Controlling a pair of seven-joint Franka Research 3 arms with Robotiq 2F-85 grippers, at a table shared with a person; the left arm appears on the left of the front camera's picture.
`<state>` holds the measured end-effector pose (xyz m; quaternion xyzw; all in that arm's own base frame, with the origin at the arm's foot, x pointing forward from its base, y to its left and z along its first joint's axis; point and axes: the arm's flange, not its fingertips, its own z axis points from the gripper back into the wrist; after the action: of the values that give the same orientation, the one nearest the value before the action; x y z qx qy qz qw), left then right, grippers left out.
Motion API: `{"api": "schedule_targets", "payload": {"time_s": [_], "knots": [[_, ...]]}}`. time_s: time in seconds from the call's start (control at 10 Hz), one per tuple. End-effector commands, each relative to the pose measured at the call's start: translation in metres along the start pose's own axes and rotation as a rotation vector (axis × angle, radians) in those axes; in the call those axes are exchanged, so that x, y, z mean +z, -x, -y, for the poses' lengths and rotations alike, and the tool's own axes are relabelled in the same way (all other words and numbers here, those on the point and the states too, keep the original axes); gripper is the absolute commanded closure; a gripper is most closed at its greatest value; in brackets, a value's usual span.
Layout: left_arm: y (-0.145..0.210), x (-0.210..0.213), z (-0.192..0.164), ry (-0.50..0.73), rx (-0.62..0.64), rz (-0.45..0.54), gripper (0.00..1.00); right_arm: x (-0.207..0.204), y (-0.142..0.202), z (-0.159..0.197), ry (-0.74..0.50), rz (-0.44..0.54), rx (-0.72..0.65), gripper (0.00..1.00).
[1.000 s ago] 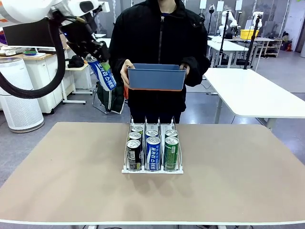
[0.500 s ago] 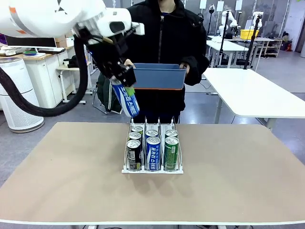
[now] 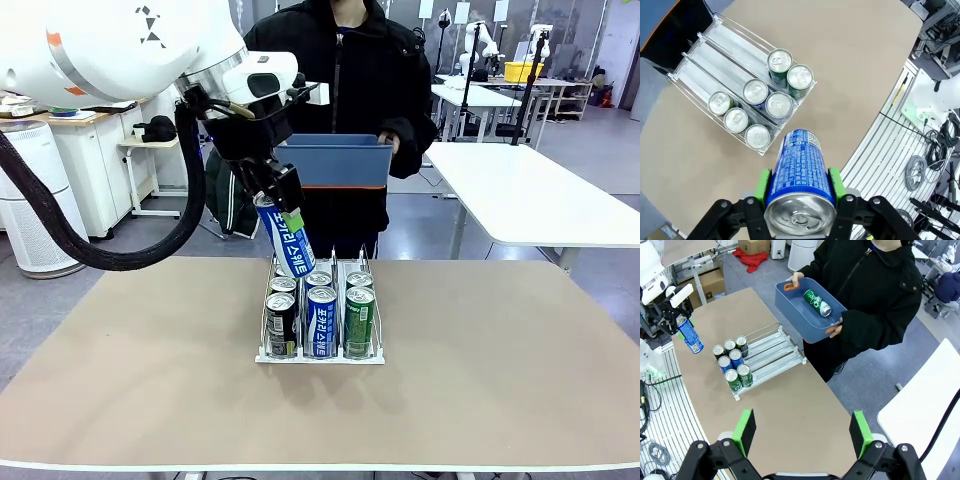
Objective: Fill the beverage cans into the dispenser.
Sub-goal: Place the picked Ionic drink in the line of the Automatic Can Dispenser with the same cans.
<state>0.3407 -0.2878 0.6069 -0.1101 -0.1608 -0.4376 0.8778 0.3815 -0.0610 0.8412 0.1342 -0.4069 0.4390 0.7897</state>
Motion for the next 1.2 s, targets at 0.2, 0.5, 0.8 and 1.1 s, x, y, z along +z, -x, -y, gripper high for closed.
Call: {"api": "schedule_targets", "payload": {"time_s": [0.2,0.5,0.8,1.1], "knots": [[0.000,0.006,-0.001,-0.037,0.022,0.010,0.43,0.000,0.000,-0.001,-0.002,0.001,0.001,0.00],[-0.011,-0.012,0.012,-0.066,0.009,-0.086,0.43,0.000,0.000,-0.001,-0.002,0.001,0.001,0.00],[-0.023,-0.027,0.054,-0.093,-0.081,-0.084,0.43,0.000,0.000,-0.001,-0.002,0.001,0.001,0.00],[-0.023,-0.046,0.083,-0.092,-0.163,-0.065,0.43,0.000,0.000,-0.001,-0.002,0.001,0.001,0.00]]}}
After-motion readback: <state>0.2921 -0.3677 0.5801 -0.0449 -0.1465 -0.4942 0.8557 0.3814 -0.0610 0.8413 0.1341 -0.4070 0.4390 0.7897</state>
